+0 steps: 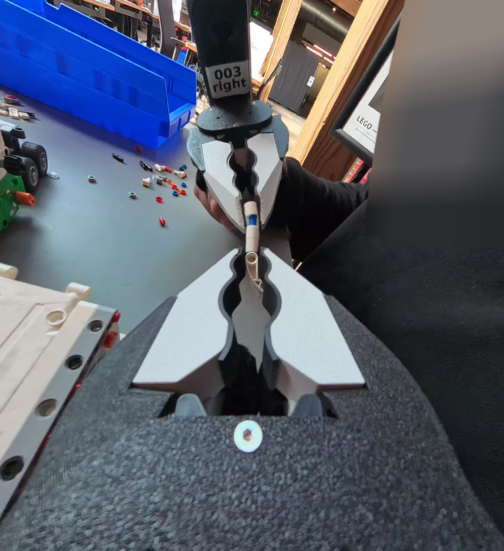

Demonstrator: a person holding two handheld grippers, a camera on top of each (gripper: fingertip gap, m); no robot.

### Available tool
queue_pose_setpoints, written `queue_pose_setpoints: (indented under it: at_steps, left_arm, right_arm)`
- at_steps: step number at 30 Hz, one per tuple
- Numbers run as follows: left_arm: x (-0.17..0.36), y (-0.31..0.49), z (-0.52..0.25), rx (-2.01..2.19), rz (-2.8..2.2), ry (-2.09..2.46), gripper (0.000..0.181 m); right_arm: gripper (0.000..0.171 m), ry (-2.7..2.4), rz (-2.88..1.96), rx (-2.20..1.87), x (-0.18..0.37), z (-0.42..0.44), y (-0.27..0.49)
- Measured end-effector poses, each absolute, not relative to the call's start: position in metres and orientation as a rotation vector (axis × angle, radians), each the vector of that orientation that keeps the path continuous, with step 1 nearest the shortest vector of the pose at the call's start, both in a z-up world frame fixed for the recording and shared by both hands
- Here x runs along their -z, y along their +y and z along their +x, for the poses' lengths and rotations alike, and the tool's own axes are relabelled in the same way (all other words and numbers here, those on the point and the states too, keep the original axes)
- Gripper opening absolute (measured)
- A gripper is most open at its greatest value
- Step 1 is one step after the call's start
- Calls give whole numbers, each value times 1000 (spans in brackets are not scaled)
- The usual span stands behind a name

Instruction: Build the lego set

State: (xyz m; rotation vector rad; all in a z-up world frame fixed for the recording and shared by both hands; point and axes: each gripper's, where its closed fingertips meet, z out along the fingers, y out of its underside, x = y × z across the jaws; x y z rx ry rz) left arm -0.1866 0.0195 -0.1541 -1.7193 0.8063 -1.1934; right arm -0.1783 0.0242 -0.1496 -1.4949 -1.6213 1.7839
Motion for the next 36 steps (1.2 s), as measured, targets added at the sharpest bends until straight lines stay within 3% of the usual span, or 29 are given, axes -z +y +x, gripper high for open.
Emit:
queue_pose_setpoints:
  at_steps: [36]
  left_arm:
    - [181,29,-182,1235,-1933,781,5]
  right_arm:
    - [8,-1613,-1549,-1650,171,-181,37]
